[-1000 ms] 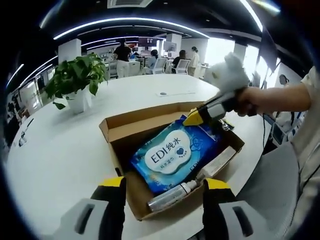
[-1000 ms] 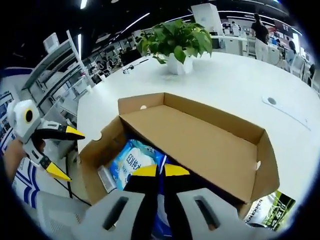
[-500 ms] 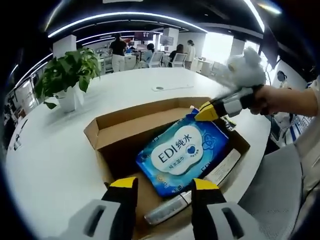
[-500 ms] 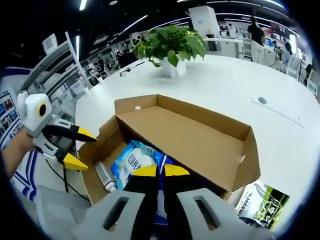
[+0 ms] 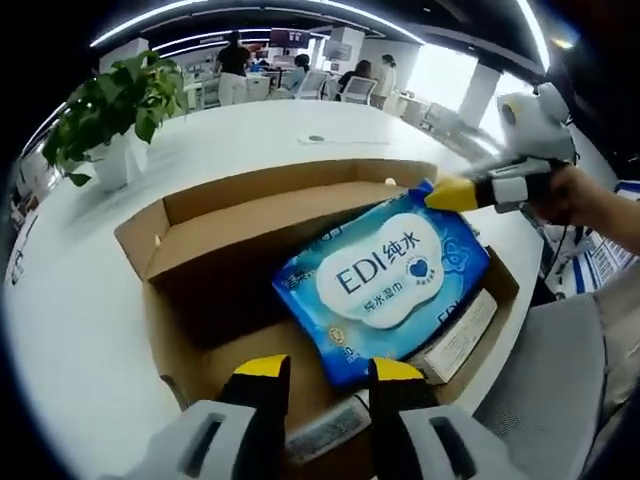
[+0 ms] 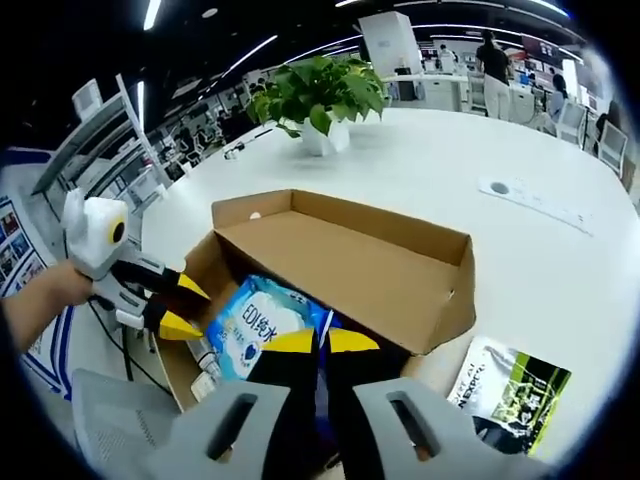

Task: Operate the shoe box by opening the lid, removing the specified soft item, and placing it in the target area until the item is outside and the box remains undamaged.

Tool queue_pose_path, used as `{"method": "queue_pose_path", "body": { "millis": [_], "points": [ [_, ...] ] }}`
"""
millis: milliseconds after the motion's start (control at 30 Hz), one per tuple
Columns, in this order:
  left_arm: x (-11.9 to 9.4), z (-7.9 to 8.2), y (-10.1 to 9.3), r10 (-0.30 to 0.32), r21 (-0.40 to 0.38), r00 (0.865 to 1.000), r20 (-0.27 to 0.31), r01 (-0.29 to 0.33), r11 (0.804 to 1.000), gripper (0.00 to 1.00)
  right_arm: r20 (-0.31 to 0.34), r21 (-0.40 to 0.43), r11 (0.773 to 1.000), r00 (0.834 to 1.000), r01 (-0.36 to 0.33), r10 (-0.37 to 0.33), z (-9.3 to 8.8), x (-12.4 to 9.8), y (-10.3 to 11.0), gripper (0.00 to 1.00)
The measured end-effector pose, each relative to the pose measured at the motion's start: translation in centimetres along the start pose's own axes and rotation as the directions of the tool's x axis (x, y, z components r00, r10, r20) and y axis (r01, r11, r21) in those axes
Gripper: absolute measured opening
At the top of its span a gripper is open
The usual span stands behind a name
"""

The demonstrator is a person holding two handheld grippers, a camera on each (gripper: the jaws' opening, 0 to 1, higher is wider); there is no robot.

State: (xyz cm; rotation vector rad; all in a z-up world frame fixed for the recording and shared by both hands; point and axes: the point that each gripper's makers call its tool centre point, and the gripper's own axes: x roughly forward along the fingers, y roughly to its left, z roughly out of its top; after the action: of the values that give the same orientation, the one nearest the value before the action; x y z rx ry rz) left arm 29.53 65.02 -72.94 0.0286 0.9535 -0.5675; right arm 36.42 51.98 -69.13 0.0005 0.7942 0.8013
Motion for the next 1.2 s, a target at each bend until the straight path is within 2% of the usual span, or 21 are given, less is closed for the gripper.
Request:
{"method": "queue_pose_path", "body": {
  "millis": [133,233,300,367,500,700,1067,1200],
  "points": [
    [0.9,0.0,-0.7,-0.051,-0.074,0.999,-0.002,0.050,0.996,0.29,0.003,-0.006,1.000,1.000,0.012,-0.012,-0.1,-0.5,-0.4,0.00],
    [1.3,0.1,-0.9,-0.066,-0.093,0.998,-0.003,0.065,0.993,0.28,0.004,-0.010,1.000,1.000,0.017,-0.017,-0.1,-0.7,-0.6,0.00],
    [1.7,0.1,-1.0,-0.072,-0.124,0.997,-0.002,0.071,0.990,0.24,0.005,-0.015,1.000,1.000,0.020,-0.020,-0.1,-0.8,-0.7,0.00],
    [2.1,0.2,-0.7,-0.044,-0.184,0.999,0.002,0.043,0.982,0.17,0.007,-0.019,1.000,1.000,0.021,-0.021,-0.1,-1.0,-0.8,0.00],
    [2.4,0.3,-1.4,-0.081,-0.215,0.997,0.015,0.082,0.973,0.12,0.013,-0.019,1.000,1.000,0.018,-0.018,-0.1,-1.2,-0.8,0.00],
    [2.0,0.8,-0.9,-0.073,-0.249,0.996,0.044,0.082,0.965,0.01,0.020,-0.006,1.000,1.000,0.017,-0.017,-0.1,-1.3,-0.8,0.00],
    [1.1,1.3,-1.9,-0.123,-0.298,0.989,0.078,0.140,0.944,0.00,0.037,0.059,0.998,0.999,0.012,-0.014,0.0,-2.2,-1.4,0.00],
    [0.7,1.7,-2.6,-0.131,-0.279,0.988,0.084,0.149,0.949,0.00,0.047,0.098,0.995,0.999,0.003,-0.007,0.0,-2.7,-1.6,0.00]
  ]
}}
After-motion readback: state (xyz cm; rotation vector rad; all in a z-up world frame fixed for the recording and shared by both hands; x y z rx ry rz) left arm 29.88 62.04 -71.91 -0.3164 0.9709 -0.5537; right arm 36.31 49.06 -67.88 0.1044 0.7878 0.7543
